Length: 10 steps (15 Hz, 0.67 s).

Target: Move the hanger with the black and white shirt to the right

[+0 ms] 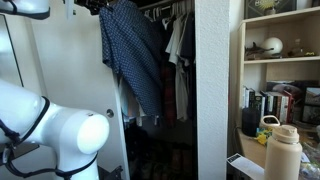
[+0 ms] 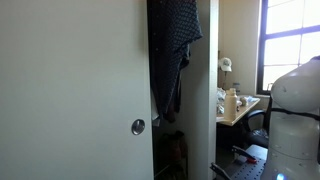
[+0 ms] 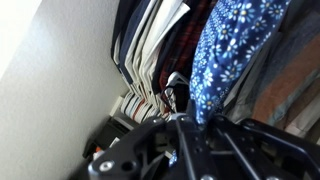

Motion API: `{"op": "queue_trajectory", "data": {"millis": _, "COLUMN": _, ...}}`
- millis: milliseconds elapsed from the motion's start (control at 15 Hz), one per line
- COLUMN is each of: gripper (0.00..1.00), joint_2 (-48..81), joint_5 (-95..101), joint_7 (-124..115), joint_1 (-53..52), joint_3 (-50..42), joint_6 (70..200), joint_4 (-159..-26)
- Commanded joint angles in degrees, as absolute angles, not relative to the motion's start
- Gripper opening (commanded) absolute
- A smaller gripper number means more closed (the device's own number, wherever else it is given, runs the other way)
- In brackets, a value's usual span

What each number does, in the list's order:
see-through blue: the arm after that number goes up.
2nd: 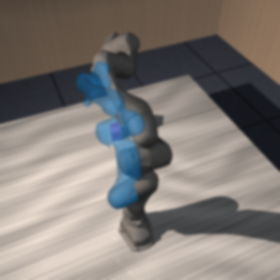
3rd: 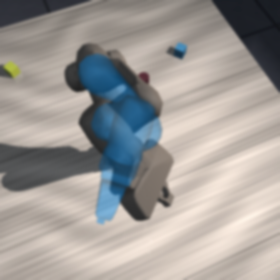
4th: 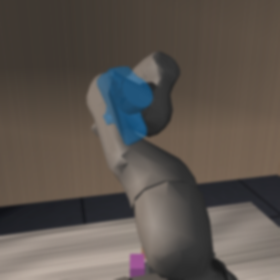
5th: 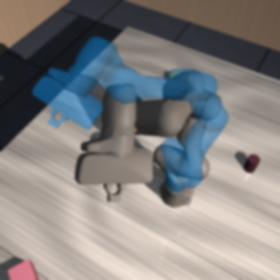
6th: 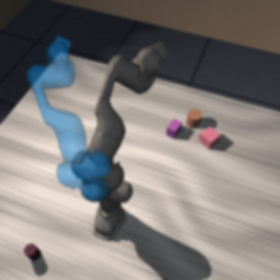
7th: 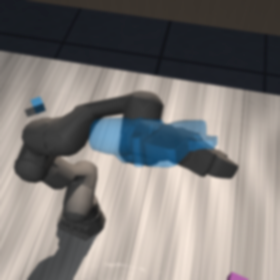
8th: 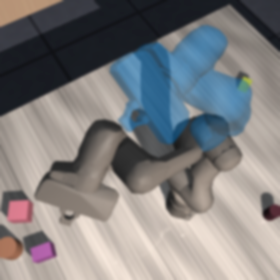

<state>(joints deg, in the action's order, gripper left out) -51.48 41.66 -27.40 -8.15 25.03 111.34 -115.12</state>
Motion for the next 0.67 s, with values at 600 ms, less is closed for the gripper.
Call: {"op": "queue_trajectory", "data": {"millis": 600, "gripper": 0.02, "joint_2": -70.4, "joint_5": 31.5, "joint_7": -21.9, "joint_1": -6.7, "joint_3": 28.3, "joint_6": 102.0, "joint_4": -116.9}}
